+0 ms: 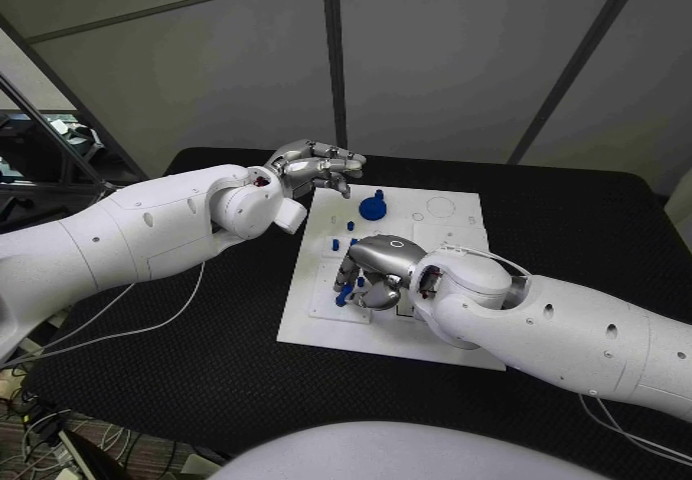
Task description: Assemble the parts on the task board
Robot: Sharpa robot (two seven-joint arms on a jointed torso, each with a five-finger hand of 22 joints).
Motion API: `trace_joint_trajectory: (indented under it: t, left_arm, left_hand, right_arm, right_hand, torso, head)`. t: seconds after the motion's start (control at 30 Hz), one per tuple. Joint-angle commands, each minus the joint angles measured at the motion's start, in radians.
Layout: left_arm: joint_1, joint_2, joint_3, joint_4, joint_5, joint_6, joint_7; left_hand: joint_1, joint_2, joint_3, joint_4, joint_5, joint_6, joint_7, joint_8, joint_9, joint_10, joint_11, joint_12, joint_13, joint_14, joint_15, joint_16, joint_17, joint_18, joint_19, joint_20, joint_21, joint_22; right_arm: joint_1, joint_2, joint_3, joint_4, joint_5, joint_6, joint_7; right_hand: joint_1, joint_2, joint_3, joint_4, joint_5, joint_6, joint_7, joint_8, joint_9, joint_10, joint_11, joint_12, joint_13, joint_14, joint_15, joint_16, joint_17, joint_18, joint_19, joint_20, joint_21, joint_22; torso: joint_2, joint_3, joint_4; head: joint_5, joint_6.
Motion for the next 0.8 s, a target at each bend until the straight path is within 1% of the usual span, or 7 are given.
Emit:
trace_joint_trajectory:
  t: [0.03,0.37,0.47,0.53,0.7,0.77,0.8]
  left_arm:
    - [0.002,0.001,0.001,0.000,0.005,0.011,0.003]
    - [0.002,0.002,0.001,-0.002,0.005,0.012,0.002]
    - [0.002,0.002,0.001,-0.002,0.005,0.013,0.002]
    - [0.002,0.002,0.001,-0.002,0.005,0.013,0.002]
    - [0.002,0.002,0.001,-0.002,0.005,0.014,0.000]
    - [0.002,0.002,0.001,-0.002,0.005,0.014,0.000]
    - [0.002,0.002,0.001,-0.002,0.005,0.014,0.000]
  left_hand:
    - [0.000,0.011,0.001,-0.006,0.002,-0.005,0.000,-0.005,0.001,-0.006,0.001,-0.001,0.001,0.001,0.004,-0.007,-0.001,0.010,0.005,0.002,-0.005,-0.001]
    - [0.000,0.011,0.001,-0.006,0.002,-0.005,0.000,-0.005,0.001,-0.006,0.001,-0.001,0.001,0.001,0.004,-0.007,-0.001,0.010,0.005,0.002,-0.005,-0.001]
    - [0.000,0.011,0.001,-0.006,0.002,-0.005,0.000,-0.005,0.001,-0.006,0.001,-0.001,0.001,0.001,0.004,-0.007,-0.001,0.010,0.005,0.002,-0.005,-0.001]
    - [0.000,0.011,0.001,-0.006,0.002,-0.005,0.000,-0.005,0.001,-0.006,0.001,-0.001,0.001,0.001,0.004,-0.007,-0.001,0.010,0.005,0.002,-0.005,-0.001]
    - [0.000,0.011,0.001,-0.006,0.002,-0.005,0.000,-0.005,0.001,-0.006,0.001,-0.001,0.001,0.001,0.004,-0.007,-0.001,0.010,0.005,0.002,-0.005,-0.001]
    - [0.000,0.011,0.001,-0.006,0.002,-0.005,0.000,-0.005,0.001,-0.006,0.001,-0.001,0.001,0.001,0.004,-0.007,-0.001,0.010,0.005,0.002,-0.005,-0.001]
    - [0.000,0.011,0.001,-0.006,0.002,-0.005,0.000,-0.005,0.001,-0.006,0.001,-0.001,0.001,0.001,0.004,-0.007,-0.001,0.010,0.005,0.002,-0.005,-0.001]
  right_arm:
    - [0.001,-0.001,0.000,0.002,-0.015,0.030,-0.003]
    - [0.000,0.001,0.000,0.003,-0.027,0.040,-0.010]
    - [-0.001,0.008,0.000,-0.001,-0.033,0.036,-0.014]
    - [-0.001,0.013,-0.001,-0.004,-0.035,0.032,-0.015]
    - [-0.001,0.020,-0.015,-0.009,-0.037,0.008,-0.010]
    - [-0.001,0.022,-0.017,-0.010,-0.038,-0.003,-0.006]
    - [-0.002,0.022,-0.018,-0.010,-0.038,-0.007,-0.004]
  right_hand:
    - [-0.005,0.002,0.003,-0.005,0.004,-0.002,0.005,-0.001,0.002,0.002,0.000,-0.002,0.001,-0.004,-0.003,0.005,0.001,-0.011,0.019,-0.001,0.007,0.103]
    - [-0.008,0.003,0.003,-0.004,0.003,-0.001,0.005,-0.001,0.002,0.002,0.001,-0.003,0.001,-0.004,-0.003,0.005,0.000,-0.011,0.019,-0.001,0.006,0.102]
    - [-0.019,-0.003,0.001,-0.003,0.000,-0.015,0.008,-0.009,0.001,-0.011,0.005,-0.014,-0.001,-0.006,0.000,0.002,-0.007,-0.010,0.016,0.001,0.002,0.098]
    - [-0.028,-0.012,0.001,-0.002,-0.004,-0.036,0.015,-0.014,-0.003,-0.032,0.012,-0.024,-0.005,-0.008,0.006,0.001,-0.011,-0.008,0.012,0.005,-0.003,0.093]
    - [-0.059,-0.050,-0.002,-0.002,-0.027,-0.100,0.037,-0.014,-0.019,-0.117,0.038,-0.027,-0.017,-0.017,0.030,-0.015,-0.041,0.000,-0.007,0.023,-0.033,0.060]
    - [-0.067,-0.065,-0.008,-0.005,-0.031,-0.120,0.038,-0.014,-0.025,-0.144,0.043,-0.027,-0.017,-0.021,0.034,-0.023,-0.056,0.004,-0.015,0.030,-0.045,0.047]
    - [-0.068,-0.067,-0.010,-0.005,-0.031,-0.123,0.038,-0.014,-0.026,-0.149,0.044,-0.027,-0.017,-0.022,0.034,-0.025,-0.058,0.004,-0.017,0.031,-0.047,0.045]
  torso:
    - [0.000,-0.0001,-0.0004]
    - [0.000,-0.0008,0.0000]
    - [-0.001,-0.0009,0.0006]
    - [0.000,-0.0010,0.0011]
    - [0.000,-0.0009,0.0002]
    - [0.000,-0.0013,0.0000]
    - [0.000,-0.0010,0.0000]
  head:
    - [0.002,-0.001]
    - [0.001,0.000]
    - [0.000,0.000]
    - [0.000,0.000]
    - [0.002,0.001]
    - [0.002,0.001]
    - [0.003,0.000]
